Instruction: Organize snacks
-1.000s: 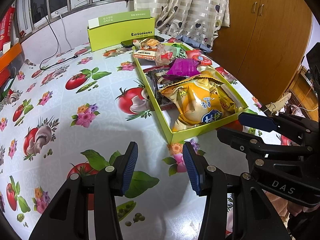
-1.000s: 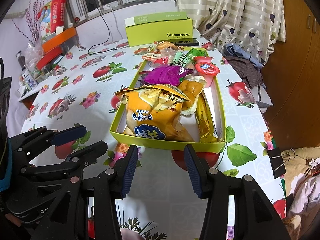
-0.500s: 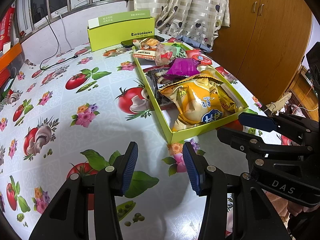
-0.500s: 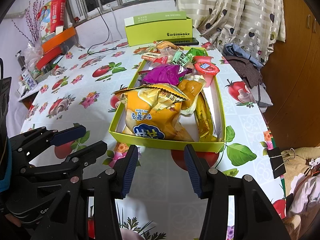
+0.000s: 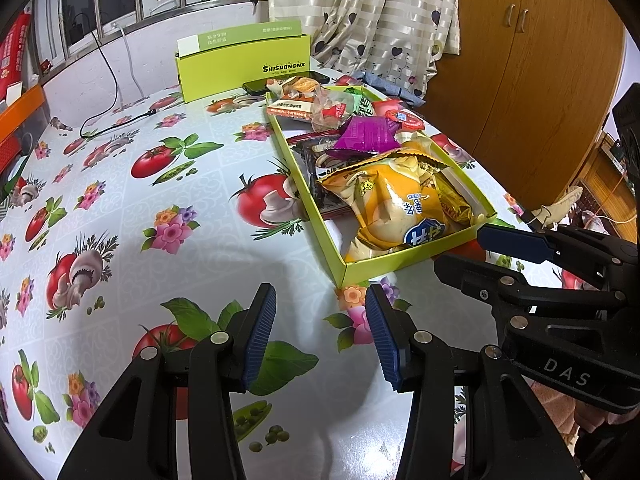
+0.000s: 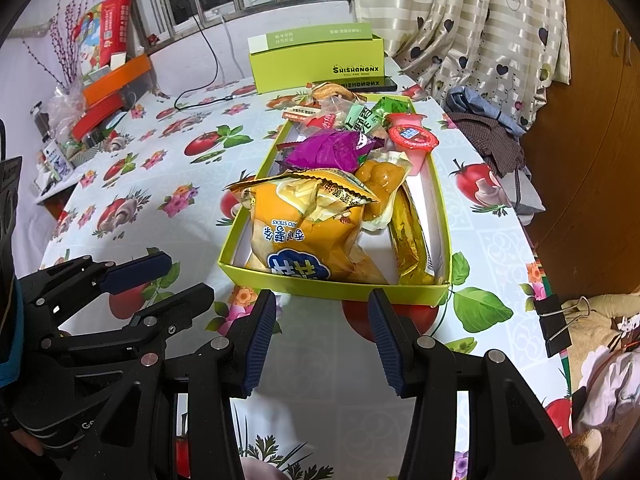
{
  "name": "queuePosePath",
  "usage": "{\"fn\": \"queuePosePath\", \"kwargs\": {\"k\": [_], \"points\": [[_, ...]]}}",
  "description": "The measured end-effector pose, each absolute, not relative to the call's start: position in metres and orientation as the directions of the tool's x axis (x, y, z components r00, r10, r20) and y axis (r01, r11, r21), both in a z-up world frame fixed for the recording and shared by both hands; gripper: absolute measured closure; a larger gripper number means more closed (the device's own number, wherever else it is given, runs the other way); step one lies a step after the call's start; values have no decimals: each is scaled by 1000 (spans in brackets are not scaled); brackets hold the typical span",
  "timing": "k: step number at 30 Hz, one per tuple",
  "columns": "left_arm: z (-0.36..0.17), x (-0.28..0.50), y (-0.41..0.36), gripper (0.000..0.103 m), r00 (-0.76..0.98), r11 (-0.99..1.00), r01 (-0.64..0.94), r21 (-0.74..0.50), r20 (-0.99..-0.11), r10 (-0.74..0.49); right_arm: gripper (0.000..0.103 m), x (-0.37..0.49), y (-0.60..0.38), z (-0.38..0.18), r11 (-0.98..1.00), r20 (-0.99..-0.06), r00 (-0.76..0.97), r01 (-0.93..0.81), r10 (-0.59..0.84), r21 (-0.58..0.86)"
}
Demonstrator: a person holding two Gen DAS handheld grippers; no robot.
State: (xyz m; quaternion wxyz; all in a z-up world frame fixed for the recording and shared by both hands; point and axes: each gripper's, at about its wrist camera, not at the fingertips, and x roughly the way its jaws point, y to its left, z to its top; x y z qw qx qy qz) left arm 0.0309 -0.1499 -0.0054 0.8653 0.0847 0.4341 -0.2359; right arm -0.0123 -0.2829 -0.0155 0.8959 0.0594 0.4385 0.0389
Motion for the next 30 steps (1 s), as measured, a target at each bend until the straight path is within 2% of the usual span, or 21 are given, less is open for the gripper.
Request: {"fn": "queuePosePath", "kwargs": {"k": [30], "points": [[-6, 28, -149, 55, 531, 884, 465, -52, -782, -326, 55, -12, -283, -16, 990, -780, 613, -18, 124, 143]]}}
